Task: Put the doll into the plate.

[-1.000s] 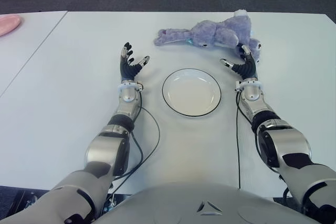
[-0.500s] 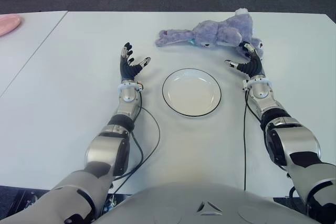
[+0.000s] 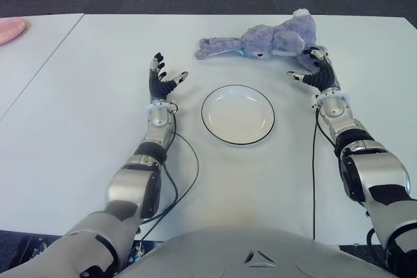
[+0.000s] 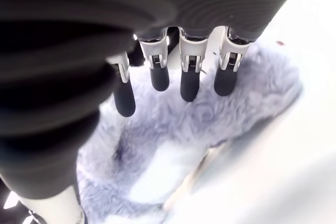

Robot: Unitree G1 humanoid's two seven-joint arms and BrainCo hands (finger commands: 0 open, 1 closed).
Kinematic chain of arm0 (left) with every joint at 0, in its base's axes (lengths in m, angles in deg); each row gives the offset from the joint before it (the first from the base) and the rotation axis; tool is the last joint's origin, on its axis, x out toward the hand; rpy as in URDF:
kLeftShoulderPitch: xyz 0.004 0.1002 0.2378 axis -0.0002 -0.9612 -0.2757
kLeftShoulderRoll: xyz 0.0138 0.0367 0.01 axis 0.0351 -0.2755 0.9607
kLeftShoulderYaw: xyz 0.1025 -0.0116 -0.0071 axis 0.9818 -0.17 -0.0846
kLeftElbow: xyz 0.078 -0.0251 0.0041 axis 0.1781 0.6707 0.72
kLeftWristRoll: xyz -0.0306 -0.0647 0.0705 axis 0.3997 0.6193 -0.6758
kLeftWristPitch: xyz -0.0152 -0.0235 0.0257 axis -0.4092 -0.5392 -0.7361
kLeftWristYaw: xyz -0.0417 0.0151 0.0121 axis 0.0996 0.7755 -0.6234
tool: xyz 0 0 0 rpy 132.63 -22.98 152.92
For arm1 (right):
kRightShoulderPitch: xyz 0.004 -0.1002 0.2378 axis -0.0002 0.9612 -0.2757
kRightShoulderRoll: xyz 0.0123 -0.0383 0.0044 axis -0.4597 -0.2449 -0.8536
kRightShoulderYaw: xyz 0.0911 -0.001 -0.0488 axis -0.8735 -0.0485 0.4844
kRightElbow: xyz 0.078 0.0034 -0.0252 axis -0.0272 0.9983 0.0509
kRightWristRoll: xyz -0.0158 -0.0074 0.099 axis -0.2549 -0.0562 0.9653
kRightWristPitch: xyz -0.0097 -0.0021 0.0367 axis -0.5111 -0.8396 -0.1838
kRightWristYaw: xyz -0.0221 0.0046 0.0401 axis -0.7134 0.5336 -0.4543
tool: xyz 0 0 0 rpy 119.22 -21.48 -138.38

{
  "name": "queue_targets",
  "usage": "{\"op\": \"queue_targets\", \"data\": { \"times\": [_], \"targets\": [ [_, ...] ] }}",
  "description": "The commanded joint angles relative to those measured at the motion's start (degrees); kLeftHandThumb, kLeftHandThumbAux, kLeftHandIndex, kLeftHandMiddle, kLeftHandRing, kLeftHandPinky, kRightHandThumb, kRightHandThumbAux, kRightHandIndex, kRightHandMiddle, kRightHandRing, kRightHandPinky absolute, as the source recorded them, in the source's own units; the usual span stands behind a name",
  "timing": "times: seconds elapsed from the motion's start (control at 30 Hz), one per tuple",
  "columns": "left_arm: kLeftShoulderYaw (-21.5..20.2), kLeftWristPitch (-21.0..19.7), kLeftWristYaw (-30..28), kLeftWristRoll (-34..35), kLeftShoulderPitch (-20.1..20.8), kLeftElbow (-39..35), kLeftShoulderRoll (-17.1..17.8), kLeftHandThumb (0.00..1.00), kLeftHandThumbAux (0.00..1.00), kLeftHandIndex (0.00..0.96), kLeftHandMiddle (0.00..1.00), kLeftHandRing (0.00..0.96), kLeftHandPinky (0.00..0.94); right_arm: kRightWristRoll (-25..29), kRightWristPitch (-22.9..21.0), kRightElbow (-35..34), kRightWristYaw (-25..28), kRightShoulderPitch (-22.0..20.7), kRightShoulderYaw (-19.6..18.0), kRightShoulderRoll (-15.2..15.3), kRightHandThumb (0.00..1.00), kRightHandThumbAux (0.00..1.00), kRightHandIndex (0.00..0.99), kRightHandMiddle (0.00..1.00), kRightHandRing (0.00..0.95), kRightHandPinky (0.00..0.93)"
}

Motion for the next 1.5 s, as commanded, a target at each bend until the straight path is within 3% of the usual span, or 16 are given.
{"op": "queue_targets", "data": {
  "times": [0.03,0.67,1.5],
  "targets": [
    [0.32,-2.97,-1.72,-0.87,-15.37,11.52,-5.96,0.048,0.868,0.104,0.110,0.107,0.158,-1.59,-2.77,1.84,0.98,-1.80,0.95,0.94,0.150,0.731,0.188,0.063,0.029,0.043],
    [-1.18,-2.94,-2.85,-0.07,-14.60,11.81,-7.01,0.044,0.921,0.120,0.131,0.126,0.172,-3.09,-4.04,2.06,1.20,-5.63,2.17,3.77,0.187,0.734,0.210,0.074,0.042,0.066],
    [-2.28,-2.69,-3.36,-0.04,-14.06,12.04,-8.00,0.010,0.893,0.100,0.102,0.103,0.152,-4.63,-2.79,2.70,-1.43,-9.64,3.14,6.42,0.199,0.792,0.413,0.183,0.107,0.065]
  ]
}}
